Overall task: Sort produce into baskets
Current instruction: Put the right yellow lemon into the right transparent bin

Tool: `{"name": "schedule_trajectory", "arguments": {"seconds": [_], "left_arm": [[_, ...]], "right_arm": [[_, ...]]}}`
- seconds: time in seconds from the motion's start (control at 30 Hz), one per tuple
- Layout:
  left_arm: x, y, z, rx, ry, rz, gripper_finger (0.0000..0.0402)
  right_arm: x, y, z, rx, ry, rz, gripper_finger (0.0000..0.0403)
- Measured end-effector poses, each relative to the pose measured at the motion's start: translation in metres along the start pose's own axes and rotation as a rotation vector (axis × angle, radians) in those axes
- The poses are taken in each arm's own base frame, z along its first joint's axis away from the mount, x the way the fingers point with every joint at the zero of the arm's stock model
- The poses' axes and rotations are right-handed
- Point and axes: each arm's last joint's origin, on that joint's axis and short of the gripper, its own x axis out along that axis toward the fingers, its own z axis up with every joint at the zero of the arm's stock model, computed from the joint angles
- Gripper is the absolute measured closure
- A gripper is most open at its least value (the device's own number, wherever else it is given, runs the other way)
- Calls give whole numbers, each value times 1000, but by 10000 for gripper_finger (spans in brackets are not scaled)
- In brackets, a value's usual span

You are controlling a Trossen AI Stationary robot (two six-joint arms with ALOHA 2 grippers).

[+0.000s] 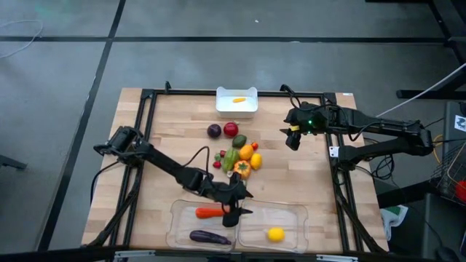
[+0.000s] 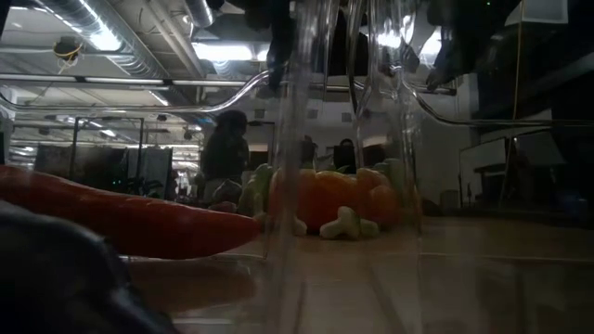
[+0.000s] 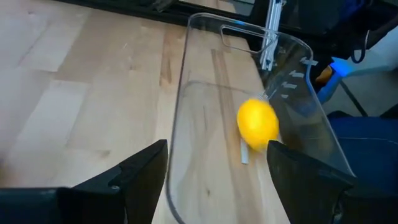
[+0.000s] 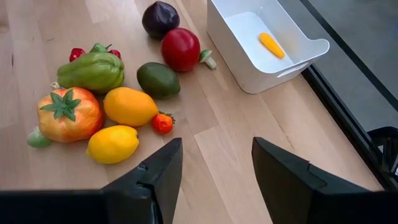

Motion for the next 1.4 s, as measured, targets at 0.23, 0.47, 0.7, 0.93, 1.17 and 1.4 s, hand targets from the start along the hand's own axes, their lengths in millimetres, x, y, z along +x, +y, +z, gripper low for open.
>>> {"name": "schedule_trajectory", "arguments": {"seconds": [0.23, 0.47, 0.7, 0.93, 1.17, 1.4], "left_arm": [[-2, 12, 7, 50, -5, 27, 130], [-29, 29, 33, 23, 3, 80, 130], [-64, 49, 50, 10, 73, 154, 130], [-85, 65, 55, 26, 145, 213, 130], [-87, 78, 55, 20, 178, 251, 130], [-87, 85, 56, 21, 191, 269, 130]], "right_arm": [[13, 5, 1, -109, 45, 63, 210], [43, 15, 5, -313, 86, 187, 210], [73, 26, 10, -524, 44, 350, 210], [98, 34, 10, -646, 16, 472, 210], [119, 39, 6, -682, 36, 509, 210], [131, 40, 5, -635, 60, 452, 210]]}}
